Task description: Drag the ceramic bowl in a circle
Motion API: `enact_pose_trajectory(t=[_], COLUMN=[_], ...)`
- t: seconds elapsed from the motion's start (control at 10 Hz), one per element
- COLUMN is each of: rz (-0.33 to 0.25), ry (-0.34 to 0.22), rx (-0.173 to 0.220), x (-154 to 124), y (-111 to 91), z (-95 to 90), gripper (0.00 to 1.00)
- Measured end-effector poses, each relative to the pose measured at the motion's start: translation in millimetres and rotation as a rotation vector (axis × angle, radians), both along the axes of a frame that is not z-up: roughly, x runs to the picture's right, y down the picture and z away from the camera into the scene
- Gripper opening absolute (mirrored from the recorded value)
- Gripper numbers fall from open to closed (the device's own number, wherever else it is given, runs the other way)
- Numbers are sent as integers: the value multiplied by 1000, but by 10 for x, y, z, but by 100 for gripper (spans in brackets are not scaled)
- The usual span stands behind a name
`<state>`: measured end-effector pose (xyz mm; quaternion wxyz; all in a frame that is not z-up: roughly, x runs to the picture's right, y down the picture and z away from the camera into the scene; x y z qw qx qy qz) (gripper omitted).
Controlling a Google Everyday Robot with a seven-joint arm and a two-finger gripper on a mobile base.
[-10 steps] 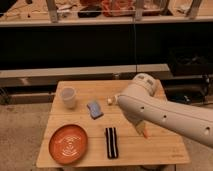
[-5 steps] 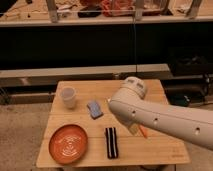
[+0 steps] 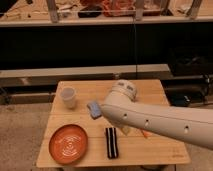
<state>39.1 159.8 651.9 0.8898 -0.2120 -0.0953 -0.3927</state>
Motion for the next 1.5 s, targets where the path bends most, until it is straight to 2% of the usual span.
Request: enact_pose_trajectory(t=[0.5, 0.7, 1.5], rz=[-86, -126, -218], ry=[-83, -132, -285], rx=[5, 2, -13], x=[-196, -337, -586], y=[59, 98, 212], z=[63, 122, 277], gripper=[80, 80, 80])
